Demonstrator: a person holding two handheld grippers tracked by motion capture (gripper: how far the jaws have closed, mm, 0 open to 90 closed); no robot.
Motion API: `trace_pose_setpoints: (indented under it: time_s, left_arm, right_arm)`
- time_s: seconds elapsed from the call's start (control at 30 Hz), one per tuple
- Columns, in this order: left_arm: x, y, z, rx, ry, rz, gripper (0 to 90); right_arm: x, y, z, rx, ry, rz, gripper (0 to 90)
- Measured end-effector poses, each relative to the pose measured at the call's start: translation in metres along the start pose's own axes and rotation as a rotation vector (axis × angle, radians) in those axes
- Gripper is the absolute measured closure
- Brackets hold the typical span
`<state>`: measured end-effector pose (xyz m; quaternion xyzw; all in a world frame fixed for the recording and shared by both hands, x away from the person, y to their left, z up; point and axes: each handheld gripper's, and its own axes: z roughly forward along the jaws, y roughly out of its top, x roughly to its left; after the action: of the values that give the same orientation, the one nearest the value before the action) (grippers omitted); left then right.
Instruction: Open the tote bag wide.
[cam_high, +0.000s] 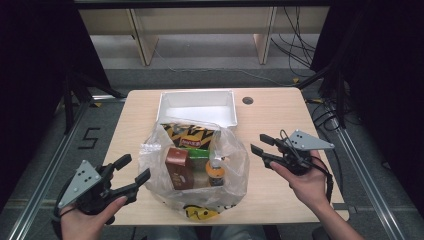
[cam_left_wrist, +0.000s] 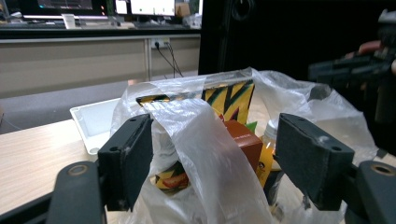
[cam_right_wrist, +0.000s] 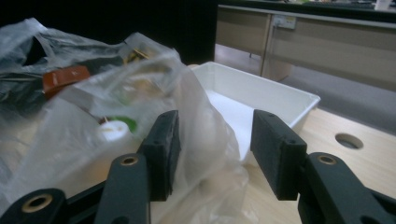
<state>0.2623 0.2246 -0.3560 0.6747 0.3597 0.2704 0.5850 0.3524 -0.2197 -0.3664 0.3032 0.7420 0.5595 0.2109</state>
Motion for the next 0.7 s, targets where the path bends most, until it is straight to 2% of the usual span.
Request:
trace_pose_setpoints:
  time_s: [0.03, 0.07, 0.1, 0.13, 0.2, 0.27, 0.3, 0.37, 0.43, 0.47, 0.5, 0.53, 0.57, 0.63, 0.7]
  left_arm:
    - [0.001, 0.001, 0.005, 0.006, -0.001, -0.001, 27.1]
    - [0.001, 0.001, 0.009, 0.013, -0.001, -0.003, 27.1]
    - [0.001, 0.001, 0.012, 0.019, 0.002, -0.003, 27.2]
    - [0.002, 0.002, 0.015, 0.034, 0.014, -0.002, 27.4]
    - [0.002, 0.004, 0.022, 0.049, 0.013, -0.005, 27.6]
    - [0.002, 0.005, 0.027, 0.063, 0.016, 0.004, 27.8]
    - [0.001, 0.005, 0.03, 0.074, 0.02, 0.007, 28.4]
    - [0.003, 0.003, 0.036, 0.088, 0.025, 0.002, 28.9]
    - [0.005, 0.001, 0.042, 0.102, 0.038, -0.017, 30.8]
    - [0.006, 0.0, 0.045, 0.105, 0.044, -0.021, 31.7]
    - [0.007, 0.0, 0.046, 0.108, 0.052, -0.028, 33.0]
    - [0.007, -0.001, 0.048, 0.108, 0.058, -0.03, 34.9]
    - [0.008, -0.001, 0.048, 0.103, 0.062, -0.033, 34.9]
    - [0.01, -0.003, 0.049, 0.081, 0.058, -0.048, 39.4]
    - [0.012, -0.005, 0.049, 0.087, 0.078, -0.056, 42.1]
  right_arm:
    - [0.001, 0.004, 0.002, -0.004, 0.009, -0.03, 51.2]
    - [0.004, 0.008, 0.003, 0.004, -0.002, -0.034, 49.7]
    - [0.005, 0.011, 0.005, -0.011, -0.004, -0.068, 48.7]
    - [0.007, 0.012, 0.007, -0.009, 0.002, -0.058, 48.1]
    - [0.009, 0.017, 0.009, -0.001, 0.033, -0.07, 47.2]
    - [0.013, 0.021, 0.011, -0.011, 0.03, -0.068, 46.3]
    - [0.017, 0.025, 0.011, -0.001, 0.046, -0.09, 45.5]
    - [0.021, 0.026, 0.012, -0.006, 0.058, -0.081, 44.8]
    - [0.024, 0.027, 0.018, 0.033, 0.091, -0.086, 41.2]
    - [0.024, 0.026, 0.021, 0.036, 0.093, -0.087, 41.2]
    - [0.025, 0.025, 0.024, 0.043, 0.085, -0.067, 41.2]
    - [0.024, 0.024, 0.027, 0.074, 0.094, -0.071, 41.6]
    - [0.024, 0.024, 0.027, 0.074, 0.094, -0.071, 41.6]
    - [0.024, 0.022, 0.03, 0.079, 0.094, -0.085, 45.5]
    - [0.022, 0.019, 0.032, 0.096, 0.095, -0.115, 50.5]
